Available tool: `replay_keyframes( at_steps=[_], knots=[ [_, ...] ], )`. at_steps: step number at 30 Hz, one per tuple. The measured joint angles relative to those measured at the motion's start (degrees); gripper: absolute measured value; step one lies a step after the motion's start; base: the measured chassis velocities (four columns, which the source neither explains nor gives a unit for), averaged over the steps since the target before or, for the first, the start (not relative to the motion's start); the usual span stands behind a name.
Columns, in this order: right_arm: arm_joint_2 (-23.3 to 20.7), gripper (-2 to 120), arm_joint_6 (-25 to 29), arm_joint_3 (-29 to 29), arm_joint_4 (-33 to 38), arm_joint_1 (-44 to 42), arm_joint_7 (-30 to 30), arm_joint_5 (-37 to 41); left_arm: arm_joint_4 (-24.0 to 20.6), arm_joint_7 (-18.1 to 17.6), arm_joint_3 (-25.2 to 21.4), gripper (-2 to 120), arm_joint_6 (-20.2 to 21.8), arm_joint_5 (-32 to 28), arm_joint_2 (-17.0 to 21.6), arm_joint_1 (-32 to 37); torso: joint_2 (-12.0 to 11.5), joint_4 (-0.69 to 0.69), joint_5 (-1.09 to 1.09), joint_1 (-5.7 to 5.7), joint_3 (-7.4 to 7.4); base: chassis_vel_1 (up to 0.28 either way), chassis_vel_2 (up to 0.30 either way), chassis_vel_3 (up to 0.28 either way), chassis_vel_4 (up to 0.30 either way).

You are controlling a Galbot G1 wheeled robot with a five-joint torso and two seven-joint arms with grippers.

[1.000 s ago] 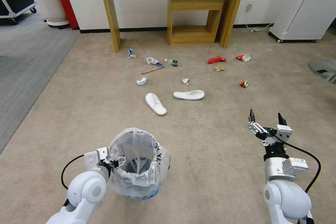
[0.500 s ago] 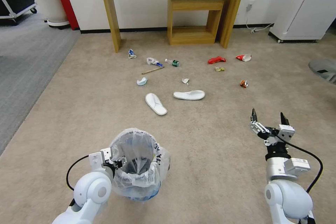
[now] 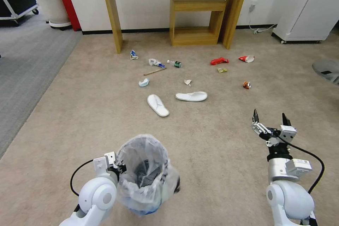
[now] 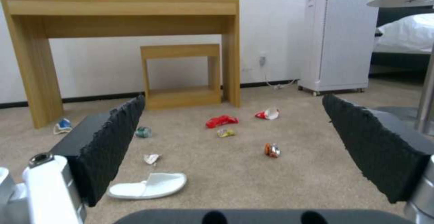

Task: Pick up the trash bin and place the garbage on the floor into it.

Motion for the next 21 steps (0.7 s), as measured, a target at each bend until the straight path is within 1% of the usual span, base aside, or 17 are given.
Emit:
replay_keyframes(
  at_steps=[2,10,14,17,20,21],
  knots=[
    [-0.01,100,0.1,-0.03,-0.07,0.01,-0.01,0.0,-0.01,0.15,-0.01,1,0.0,0.31,-0.31,0.23,0.0,0.0,-0.01,0.0,0.0,0.0,0.0,0.0,0.0],
    [-0.16,100,0.02,-0.48,0.02,-0.1,0.03,0.39,-0.04,1.45,-1.52,1,0.07,1.34,-1.03,1.27,0.0,-0.02,-0.03,0.0,0.01,0.0,0.0,0.0,0.0],
    [-0.31,100,-0.27,-0.71,0.2,-0.12,0.17,0.56,-0.37,2.21,-2.93,1,0.22,1.5,-1.46,1.79,-0.02,-0.02,-0.08,0.0,0.03,0.0,0.0,0.0,0.0],
    [-0.59,100,-0.95,-0.94,0.77,-0.41,0.54,0.95,-1.29,2.48,-4.66,1,0.5,0.82,-1.87,2.23,-0.03,-0.04,-0.16,0.0,0.06,0.0,0.0,0.0,0.0],
    [-0.8,100,-1.73,-1.35,1.42,-0.47,0.85,1.42,-3.71,2.25,-7.13,0,1.08,-0.04,-1.84,3.12,-0.03,-0.02,-0.09,0.0,0.06,0.0,0.0,0.0,0.0],
    [-0.8,100,-1.73,-1.35,1.42,-0.47,0.85,1.42,-3.71,2.25,-7.13,0,1.08,-0.04,-1.84,3.12,-0.03,-0.02,-0.09,0.0,0.06,0.0,0.0,0.0,0.0]
  ],
)
